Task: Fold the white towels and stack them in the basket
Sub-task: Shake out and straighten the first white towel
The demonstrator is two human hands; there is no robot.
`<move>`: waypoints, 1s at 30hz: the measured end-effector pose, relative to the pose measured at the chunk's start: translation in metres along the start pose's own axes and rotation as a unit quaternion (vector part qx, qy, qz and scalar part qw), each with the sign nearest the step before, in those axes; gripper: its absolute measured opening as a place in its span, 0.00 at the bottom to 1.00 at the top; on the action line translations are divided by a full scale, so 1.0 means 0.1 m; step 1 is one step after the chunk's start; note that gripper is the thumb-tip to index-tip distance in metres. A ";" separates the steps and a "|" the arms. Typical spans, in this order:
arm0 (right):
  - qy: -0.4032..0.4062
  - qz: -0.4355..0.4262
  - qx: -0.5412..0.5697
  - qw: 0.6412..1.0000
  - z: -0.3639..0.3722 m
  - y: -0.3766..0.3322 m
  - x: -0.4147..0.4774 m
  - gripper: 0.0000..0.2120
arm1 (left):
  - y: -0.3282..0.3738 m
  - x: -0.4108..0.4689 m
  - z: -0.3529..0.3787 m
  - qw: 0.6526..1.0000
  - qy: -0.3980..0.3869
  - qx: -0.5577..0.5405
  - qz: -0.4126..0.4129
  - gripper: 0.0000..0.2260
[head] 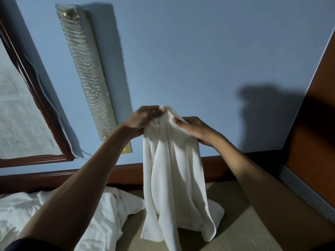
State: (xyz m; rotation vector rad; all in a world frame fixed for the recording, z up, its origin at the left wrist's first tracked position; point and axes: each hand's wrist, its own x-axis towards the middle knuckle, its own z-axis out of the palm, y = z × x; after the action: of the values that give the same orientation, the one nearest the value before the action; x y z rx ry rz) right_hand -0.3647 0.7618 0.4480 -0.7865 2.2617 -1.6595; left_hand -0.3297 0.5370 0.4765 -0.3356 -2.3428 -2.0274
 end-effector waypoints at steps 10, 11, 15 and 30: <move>0.039 0.035 -0.051 0.997 0.01 0.45 -0.06 0.22 | -0.22 0.05 -0.33 0.934 0.329 -0.138 -0.023 0.15; 0.076 0.011 -0.062 0.995 -0.01 0.41 -0.05 0.24 | -0.31 0.00 -0.36 0.947 0.315 -0.036 -0.052 0.16; 0.089 -0.075 -0.083 0.990 -0.02 0.17 0.04 0.32 | -0.42 -0.25 -0.15 0.964 0.081 0.223 -0.123 0.21; -0.027 0.010 -0.028 0.999 0.00 0.36 0.02 0.21 | 0.02 -0.12 0.12 0.999 -0.001 0.035 -0.013 0.13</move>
State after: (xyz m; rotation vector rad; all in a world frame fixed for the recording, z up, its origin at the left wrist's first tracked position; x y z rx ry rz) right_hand -0.3765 0.7685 0.4150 -0.8086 2.2811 -1.5528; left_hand -0.3159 0.5471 0.4747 -0.3072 -2.4252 -1.9502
